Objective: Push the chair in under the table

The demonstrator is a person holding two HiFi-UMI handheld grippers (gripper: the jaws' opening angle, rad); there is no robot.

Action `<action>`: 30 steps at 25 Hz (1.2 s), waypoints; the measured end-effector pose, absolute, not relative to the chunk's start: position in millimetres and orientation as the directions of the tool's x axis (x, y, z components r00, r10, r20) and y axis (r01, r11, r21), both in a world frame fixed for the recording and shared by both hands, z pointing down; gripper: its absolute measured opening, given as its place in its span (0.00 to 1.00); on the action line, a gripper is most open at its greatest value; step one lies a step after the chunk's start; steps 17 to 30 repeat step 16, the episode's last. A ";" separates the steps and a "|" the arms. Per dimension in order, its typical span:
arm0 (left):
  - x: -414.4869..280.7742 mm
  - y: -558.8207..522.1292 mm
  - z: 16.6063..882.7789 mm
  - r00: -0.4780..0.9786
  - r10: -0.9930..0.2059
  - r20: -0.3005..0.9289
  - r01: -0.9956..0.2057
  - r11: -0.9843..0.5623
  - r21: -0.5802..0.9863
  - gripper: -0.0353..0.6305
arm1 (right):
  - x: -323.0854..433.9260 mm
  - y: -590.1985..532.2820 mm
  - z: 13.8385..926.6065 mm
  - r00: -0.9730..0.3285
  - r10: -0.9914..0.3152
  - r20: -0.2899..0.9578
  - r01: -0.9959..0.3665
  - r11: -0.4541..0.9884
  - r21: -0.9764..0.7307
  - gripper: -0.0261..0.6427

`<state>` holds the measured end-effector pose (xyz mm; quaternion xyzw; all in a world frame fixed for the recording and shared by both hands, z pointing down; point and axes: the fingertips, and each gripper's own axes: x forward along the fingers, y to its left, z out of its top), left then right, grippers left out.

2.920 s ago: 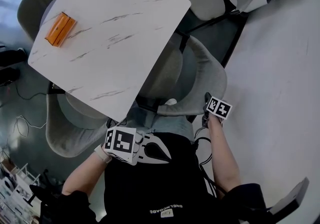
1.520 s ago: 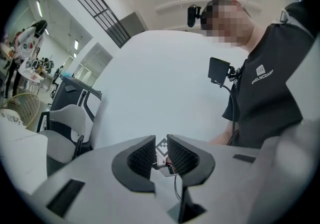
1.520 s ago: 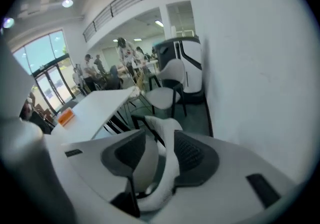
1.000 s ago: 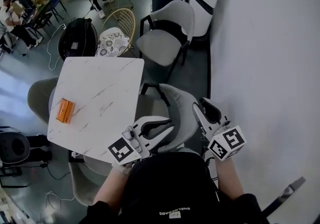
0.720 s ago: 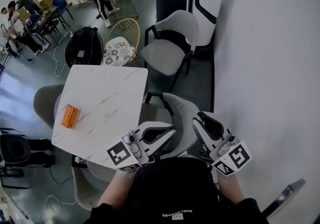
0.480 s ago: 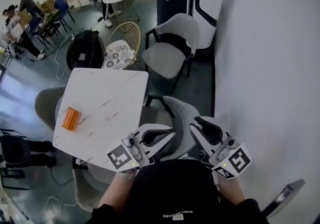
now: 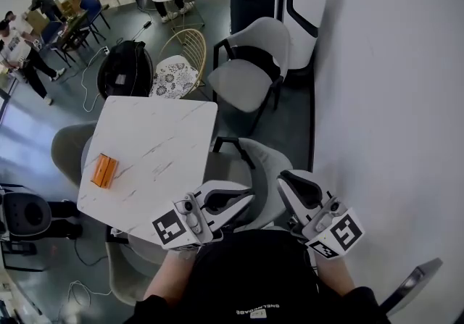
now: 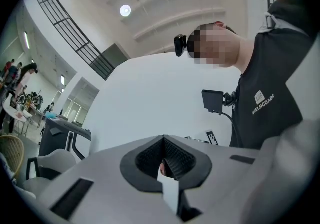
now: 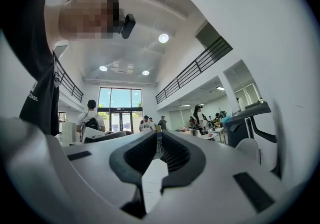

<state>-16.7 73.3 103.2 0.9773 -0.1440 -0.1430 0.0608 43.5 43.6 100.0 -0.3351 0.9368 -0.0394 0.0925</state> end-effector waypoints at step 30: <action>-42.0 52.7 117.6 0.886 -0.396 -0.243 -0.347 -0.912 0.219 0.06 | 16.8 30.0 121.1 -0.792 -0.604 -0.091 -0.588 0.794 -0.156 0.06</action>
